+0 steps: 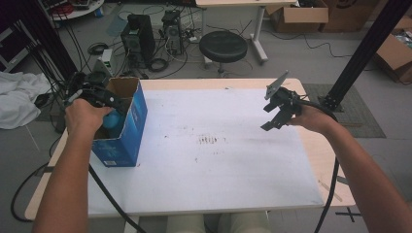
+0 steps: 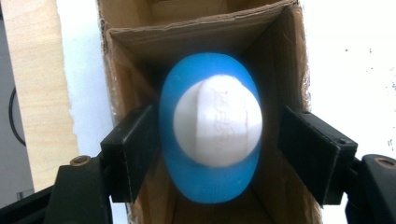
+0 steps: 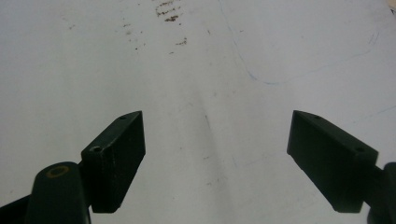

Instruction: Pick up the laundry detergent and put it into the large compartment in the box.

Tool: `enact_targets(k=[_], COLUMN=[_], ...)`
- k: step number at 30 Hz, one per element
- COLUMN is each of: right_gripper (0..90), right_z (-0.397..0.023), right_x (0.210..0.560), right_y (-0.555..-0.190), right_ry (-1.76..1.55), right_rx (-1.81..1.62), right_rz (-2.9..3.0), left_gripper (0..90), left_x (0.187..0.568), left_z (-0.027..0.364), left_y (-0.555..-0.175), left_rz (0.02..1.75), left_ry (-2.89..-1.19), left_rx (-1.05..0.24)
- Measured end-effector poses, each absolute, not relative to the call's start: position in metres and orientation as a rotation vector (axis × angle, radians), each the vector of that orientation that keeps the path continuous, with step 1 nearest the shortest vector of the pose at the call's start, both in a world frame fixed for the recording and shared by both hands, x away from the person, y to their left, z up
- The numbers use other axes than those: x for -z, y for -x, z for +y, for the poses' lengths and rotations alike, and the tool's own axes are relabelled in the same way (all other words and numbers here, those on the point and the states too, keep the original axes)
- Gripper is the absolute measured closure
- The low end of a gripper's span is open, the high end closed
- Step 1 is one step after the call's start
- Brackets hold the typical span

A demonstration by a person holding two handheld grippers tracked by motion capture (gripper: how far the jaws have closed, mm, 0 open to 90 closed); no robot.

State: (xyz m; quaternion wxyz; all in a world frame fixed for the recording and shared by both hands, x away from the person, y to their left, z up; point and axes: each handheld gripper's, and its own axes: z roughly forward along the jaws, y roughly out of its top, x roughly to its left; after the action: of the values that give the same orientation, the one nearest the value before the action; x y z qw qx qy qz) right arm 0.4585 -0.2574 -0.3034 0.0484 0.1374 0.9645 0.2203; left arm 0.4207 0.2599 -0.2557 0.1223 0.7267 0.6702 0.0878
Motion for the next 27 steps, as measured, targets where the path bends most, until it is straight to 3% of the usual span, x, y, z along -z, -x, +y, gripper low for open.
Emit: enact_targets(k=[13, 27], right_gripper=[18.9, 19.0], right_z=[-0.258, -0.256], right_x=[0.301, 0.299], right_y=[-0.457, -0.455], right_ry=[-0.416, -0.407], right_rx=[-0.675, -0.668], right_rz=[2.936, 2.937], left_gripper=[28.8, 25.4], left_x=[0.23, 0.202], left_z=[0.259, 0.231], left_y=[-0.416, -0.408], left_rz=[1.912, 1.762], left_ry=[-2.162, -2.221], left_rx=[-0.284, -0.312])
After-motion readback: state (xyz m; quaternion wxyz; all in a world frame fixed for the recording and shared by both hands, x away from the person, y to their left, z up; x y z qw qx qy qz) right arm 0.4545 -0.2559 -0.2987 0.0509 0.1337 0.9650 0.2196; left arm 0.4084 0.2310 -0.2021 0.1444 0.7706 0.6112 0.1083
